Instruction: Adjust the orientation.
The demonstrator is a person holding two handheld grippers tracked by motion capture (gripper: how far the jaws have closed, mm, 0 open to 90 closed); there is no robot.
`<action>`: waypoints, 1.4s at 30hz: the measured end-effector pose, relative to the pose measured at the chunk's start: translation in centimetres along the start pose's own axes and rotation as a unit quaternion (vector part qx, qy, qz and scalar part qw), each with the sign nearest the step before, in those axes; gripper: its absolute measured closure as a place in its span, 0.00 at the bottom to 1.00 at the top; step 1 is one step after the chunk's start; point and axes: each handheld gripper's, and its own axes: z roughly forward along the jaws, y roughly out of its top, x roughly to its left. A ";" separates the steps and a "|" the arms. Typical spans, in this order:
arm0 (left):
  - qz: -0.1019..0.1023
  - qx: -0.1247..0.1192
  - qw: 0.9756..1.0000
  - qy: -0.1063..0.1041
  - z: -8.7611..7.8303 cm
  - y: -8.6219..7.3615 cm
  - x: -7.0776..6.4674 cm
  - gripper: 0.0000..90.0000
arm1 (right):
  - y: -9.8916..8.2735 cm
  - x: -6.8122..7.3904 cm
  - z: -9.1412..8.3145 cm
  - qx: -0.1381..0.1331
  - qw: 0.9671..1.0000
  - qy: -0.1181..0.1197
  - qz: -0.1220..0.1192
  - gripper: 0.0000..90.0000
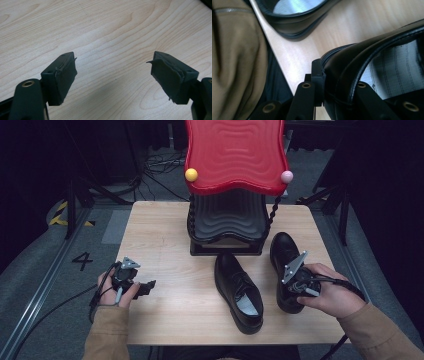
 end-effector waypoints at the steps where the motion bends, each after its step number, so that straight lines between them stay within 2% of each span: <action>1: 0.000 0.000 1.000 0.000 0.0 0.0 0.0 0.23 | 0.0 0.3 0.1 0.001 1.000 0.002 -0.007 0.89; 8: -0.001 0.002 1.000 0.000 0.1 0.0 0.0 0.23 | 0.0 2.6 0.4 0.015 0.998 0.017 -0.050 0.89; 14: -0.001 0.006 1.000 -0.002 0.1 0.0 -0.1 0.23 | 0.4 3.6 0.9 0.016 0.995 0.035 -0.090 0.88; 19: -0.002 0.006 1.000 -0.001 0.2 0.0 0.0 0.23 | 0.9 3.6 1.8 0.019 0.992 0.032 -0.119 0.88; 27: -0.001 0.008 1.000 0.000 0.2 -0.1 0.1 0.23 | 1.5 2.6 4.3 0.029 0.986 0.024 -0.161 0.86; 29: 0.002 0.012 1.000 -0.001 0.2 0.0 0.1 0.23 | 1.6 2.3 4.9 0.032 0.985 0.025 -0.166 0.86; 31: -0.002 0.012 1.000 -0.005 0.3 -0.1 0.0 0.23 | 1.6 2.2 5.4 0.031 0.986 0.030 -0.160 0.87; 35: -0.003 0.011 1.000 -0.004 0.3 -0.1 -0.1 0.23 | 1.8 2.0 6.1 0.029 0.986 0.036 -0.162 0.87; 42: -0.003 0.011 1.000 -0.005 0.3 -0.1 0.0 0.23 | 1.5 1.9 6.9 0.051 0.986 0.040 -0.155 0.86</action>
